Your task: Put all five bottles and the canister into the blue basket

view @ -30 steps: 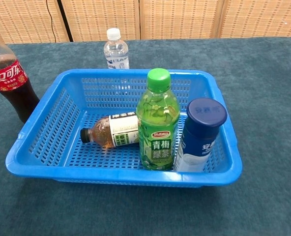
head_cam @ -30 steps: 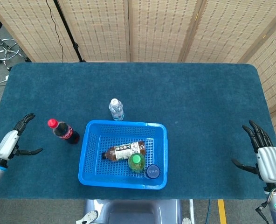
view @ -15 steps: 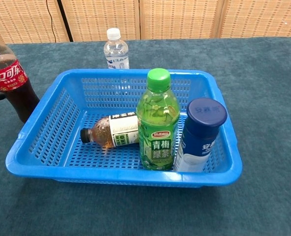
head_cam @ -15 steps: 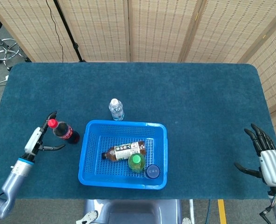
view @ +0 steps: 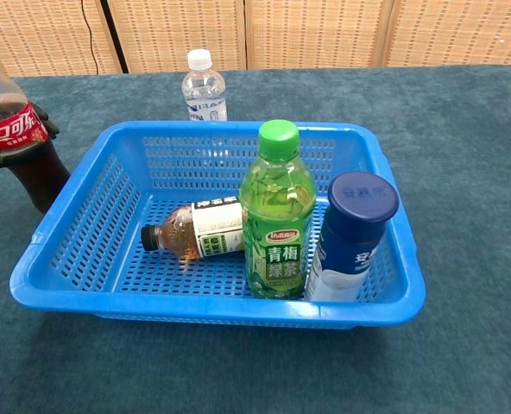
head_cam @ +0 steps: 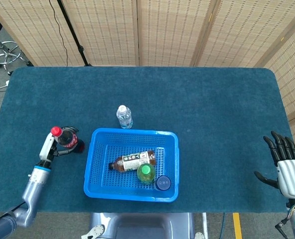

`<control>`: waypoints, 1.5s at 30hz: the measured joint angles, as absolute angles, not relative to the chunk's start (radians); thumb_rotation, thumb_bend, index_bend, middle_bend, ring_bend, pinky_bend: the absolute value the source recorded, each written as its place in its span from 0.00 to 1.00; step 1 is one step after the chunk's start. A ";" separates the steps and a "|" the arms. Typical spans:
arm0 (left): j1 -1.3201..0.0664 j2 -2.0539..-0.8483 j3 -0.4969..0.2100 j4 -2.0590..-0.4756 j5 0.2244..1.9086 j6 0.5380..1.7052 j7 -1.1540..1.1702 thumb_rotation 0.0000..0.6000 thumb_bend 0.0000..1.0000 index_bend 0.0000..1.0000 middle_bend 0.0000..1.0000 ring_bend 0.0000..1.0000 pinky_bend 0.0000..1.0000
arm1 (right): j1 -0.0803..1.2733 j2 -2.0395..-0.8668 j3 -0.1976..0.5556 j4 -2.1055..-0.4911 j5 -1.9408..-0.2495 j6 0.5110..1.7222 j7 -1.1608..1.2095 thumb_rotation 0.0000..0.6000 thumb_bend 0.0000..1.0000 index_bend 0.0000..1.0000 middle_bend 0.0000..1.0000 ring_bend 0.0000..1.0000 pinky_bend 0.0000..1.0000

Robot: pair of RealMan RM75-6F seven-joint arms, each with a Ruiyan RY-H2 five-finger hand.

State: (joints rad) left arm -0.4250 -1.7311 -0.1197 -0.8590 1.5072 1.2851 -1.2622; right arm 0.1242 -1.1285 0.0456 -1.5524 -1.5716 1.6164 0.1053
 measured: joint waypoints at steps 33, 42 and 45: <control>-0.553 -1.501 -0.168 -1.452 1.554 1.246 -1.025 1.00 0.41 0.60 0.49 0.36 0.41 | 0.114 -1.126 0.050 -1.585 -1.593 1.575 0.088 1.00 0.00 0.06 0.00 0.00 0.00; -0.653 -1.633 -0.165 -1.330 1.514 1.100 -0.961 1.00 0.14 0.00 0.00 0.00 0.05 | 0.116 -1.124 0.049 -1.586 -1.577 1.542 0.089 1.00 0.00 0.05 0.00 0.00 0.00; -0.671 -1.635 -0.145 -1.305 1.540 1.078 -0.976 1.00 0.04 0.00 0.00 0.00 0.00 | 0.117 -1.120 0.050 -1.591 -1.573 1.535 0.092 1.00 0.00 0.04 0.00 0.00 0.00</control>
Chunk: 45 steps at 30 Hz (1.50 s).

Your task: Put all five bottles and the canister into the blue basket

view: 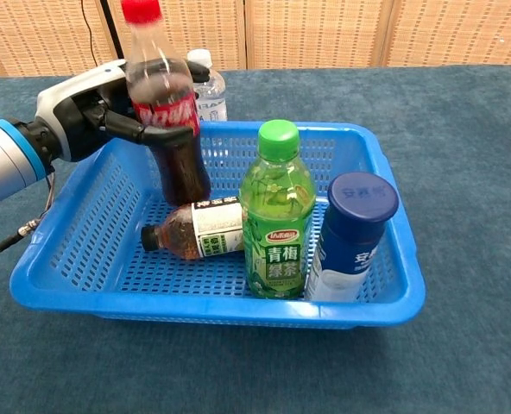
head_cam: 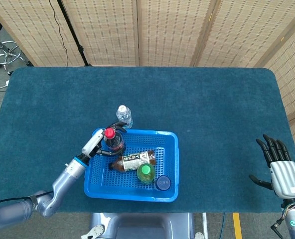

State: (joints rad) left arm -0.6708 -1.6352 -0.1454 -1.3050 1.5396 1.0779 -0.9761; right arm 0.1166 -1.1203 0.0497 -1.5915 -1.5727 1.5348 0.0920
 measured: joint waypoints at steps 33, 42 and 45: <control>-0.867 -1.585 -0.284 -1.036 1.300 0.727 -0.939 1.00 0.02 0.00 0.00 0.00 0.00 | 0.141 -1.170 0.064 -1.558 -1.581 1.502 0.037 1.00 0.00 0.03 0.00 0.00 0.00; -0.922 -1.708 -0.273 -0.909 1.328 0.680 -1.012 1.00 0.02 0.00 0.00 0.00 0.00 | 0.147 -1.177 0.062 -1.548 -1.568 1.478 0.042 1.00 0.00 0.03 0.00 0.00 0.00; -0.939 -1.746 -0.275 -0.858 1.335 0.683 -1.017 1.00 0.05 0.00 0.00 0.00 0.00 | 0.150 -1.177 0.060 -1.542 -1.567 1.470 0.052 1.00 0.00 0.03 0.00 0.00 0.00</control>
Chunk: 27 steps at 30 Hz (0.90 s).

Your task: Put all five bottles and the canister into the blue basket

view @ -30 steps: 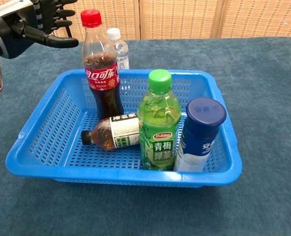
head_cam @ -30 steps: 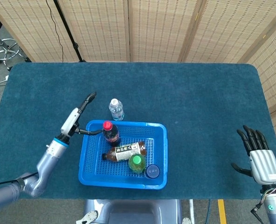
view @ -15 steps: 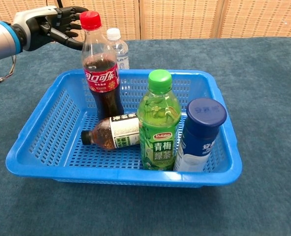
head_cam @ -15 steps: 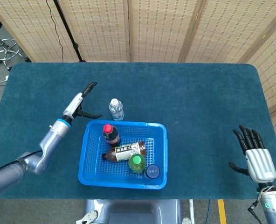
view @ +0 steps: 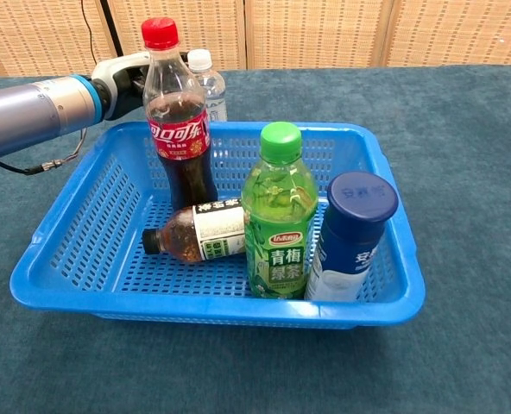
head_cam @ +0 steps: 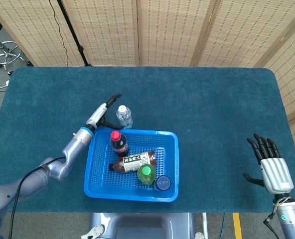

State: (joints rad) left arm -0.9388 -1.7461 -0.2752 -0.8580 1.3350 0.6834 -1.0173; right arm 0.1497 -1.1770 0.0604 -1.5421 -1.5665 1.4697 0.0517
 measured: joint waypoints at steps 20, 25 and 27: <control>-0.986 -1.818 -0.367 -0.832 1.231 0.698 -0.870 1.00 0.38 0.59 0.45 0.34 0.33 | 0.151 -1.171 0.066 -1.526 -1.555 1.465 0.090 1.00 0.00 0.03 0.00 0.00 0.00; -0.953 -1.725 -0.385 -0.984 1.235 0.751 -0.852 1.00 0.38 0.59 0.45 0.34 0.35 | 0.153 -1.175 0.059 -1.531 -1.564 1.463 0.076 1.00 0.00 0.03 0.00 0.00 0.00; -0.931 -1.660 -0.390 -1.070 1.245 0.768 -0.854 1.00 0.38 0.59 0.45 0.34 0.36 | 0.154 -1.178 0.056 -1.534 -1.569 1.459 0.069 1.00 0.00 0.03 0.00 0.00 0.00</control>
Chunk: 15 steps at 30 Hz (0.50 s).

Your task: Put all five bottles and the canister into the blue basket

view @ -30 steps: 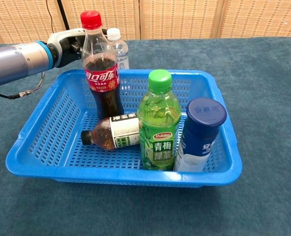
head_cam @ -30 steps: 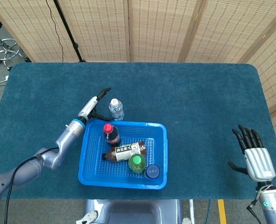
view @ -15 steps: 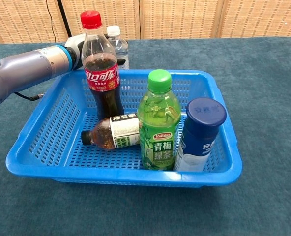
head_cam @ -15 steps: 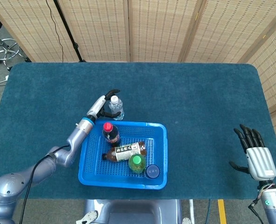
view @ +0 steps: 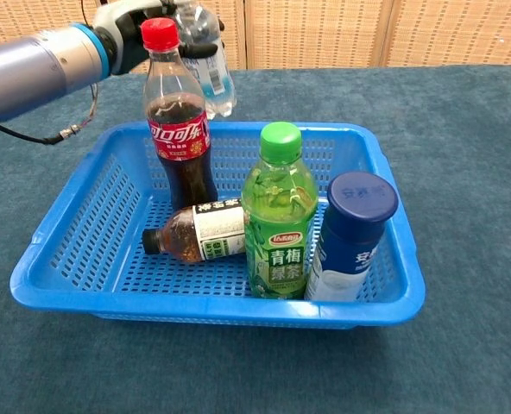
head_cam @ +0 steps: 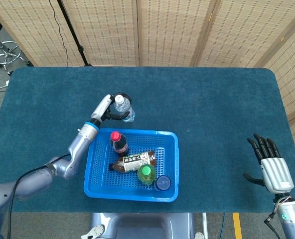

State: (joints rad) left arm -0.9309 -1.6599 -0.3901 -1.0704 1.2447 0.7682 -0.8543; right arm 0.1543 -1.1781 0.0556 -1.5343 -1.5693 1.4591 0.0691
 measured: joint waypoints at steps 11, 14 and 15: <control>-0.705 -1.224 -0.333 -1.482 1.430 0.966 -0.903 1.00 0.41 0.57 0.45 0.35 0.39 | 0.144 -1.191 0.059 -1.541 -1.575 1.492 -0.001 1.00 0.00 0.03 0.00 0.00 0.00; -0.637 -1.131 -0.275 -1.514 1.528 1.045 -0.968 1.00 0.41 0.57 0.45 0.35 0.39 | 0.138 -1.196 0.057 -1.555 -1.585 1.508 -0.019 1.00 0.00 0.03 0.00 0.00 0.00; -0.613 -1.106 -0.249 -1.520 1.568 1.081 -0.997 1.00 0.41 0.57 0.45 0.35 0.39 | 0.136 -1.197 0.056 -1.558 -1.589 1.512 -0.022 1.00 0.00 0.03 0.00 0.00 0.00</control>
State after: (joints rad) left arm -0.6132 -1.1064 -0.2493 -1.5197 1.5684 1.0813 -0.9970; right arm 0.1363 -1.1971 0.0557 -1.5577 -1.5893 1.5117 -0.0216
